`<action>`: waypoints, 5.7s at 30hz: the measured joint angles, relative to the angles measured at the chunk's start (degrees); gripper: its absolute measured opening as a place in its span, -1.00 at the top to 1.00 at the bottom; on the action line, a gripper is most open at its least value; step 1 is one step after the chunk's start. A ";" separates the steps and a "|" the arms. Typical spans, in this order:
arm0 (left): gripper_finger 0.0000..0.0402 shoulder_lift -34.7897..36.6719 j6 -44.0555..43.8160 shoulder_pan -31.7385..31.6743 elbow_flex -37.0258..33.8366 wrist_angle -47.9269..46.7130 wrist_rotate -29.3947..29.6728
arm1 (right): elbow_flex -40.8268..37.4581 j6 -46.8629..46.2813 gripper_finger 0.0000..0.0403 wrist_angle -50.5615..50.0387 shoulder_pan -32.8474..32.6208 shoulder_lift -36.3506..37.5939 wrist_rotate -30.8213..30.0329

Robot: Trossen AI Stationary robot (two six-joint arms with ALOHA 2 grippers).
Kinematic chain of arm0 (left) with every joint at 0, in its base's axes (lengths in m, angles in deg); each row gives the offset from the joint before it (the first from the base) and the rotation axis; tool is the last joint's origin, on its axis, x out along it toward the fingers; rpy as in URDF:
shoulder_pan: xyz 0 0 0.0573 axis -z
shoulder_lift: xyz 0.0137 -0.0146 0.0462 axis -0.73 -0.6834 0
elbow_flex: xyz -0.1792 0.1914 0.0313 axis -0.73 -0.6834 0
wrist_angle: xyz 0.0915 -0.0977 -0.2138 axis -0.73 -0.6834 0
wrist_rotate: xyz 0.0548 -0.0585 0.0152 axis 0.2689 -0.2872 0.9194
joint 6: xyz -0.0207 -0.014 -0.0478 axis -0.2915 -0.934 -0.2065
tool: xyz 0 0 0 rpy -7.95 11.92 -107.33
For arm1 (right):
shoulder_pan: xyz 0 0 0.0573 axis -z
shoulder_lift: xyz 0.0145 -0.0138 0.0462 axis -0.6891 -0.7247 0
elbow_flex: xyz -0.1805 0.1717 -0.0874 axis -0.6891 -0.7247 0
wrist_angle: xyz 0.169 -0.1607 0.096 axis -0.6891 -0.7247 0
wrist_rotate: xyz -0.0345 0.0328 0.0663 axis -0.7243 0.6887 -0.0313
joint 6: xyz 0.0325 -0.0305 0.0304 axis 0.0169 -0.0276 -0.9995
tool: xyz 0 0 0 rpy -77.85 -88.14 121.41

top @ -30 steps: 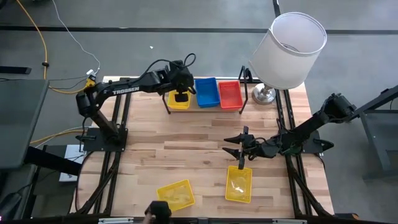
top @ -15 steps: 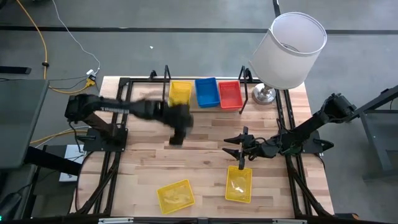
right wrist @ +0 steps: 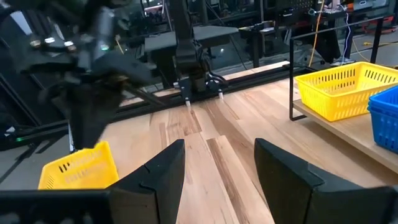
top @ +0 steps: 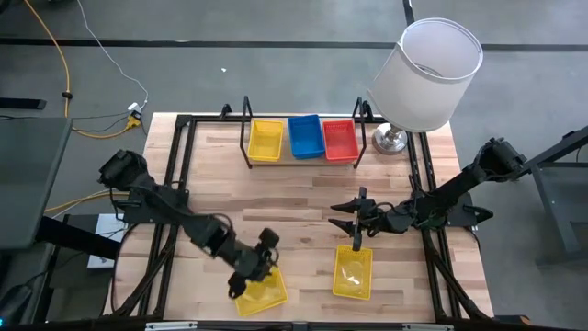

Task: Stack baskets on shelf by color
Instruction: Stack the left yellow bin on top of the other yellow bin on the shelf, then stack the yellow bin on top of the other yellow bins on the shelf

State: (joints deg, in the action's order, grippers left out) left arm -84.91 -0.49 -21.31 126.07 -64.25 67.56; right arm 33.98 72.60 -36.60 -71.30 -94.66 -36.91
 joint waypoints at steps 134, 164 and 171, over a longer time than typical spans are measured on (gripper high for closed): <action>0.97 -5.15 36.97 -55.73 30.05 -43.54 16.56 | -0.09 0.44 0.10 -4.73 2.67 -0.04 -2.01; 0.75 -4.00 10.82 -59.81 29.59 -29.34 8.67 | -0.09 -0.22 0.10 -4.80 2.67 -0.04 -1.97; 0.99 -4.50 -8.34 -61.13 29.59 -21.68 3.59 | -0.09 -0.46 0.10 -4.80 2.67 -0.04 -1.96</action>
State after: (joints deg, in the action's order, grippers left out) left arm -89.41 -8.83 -82.44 155.66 -85.93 71.15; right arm 33.90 72.14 -41.40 -68.64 -94.70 -38.86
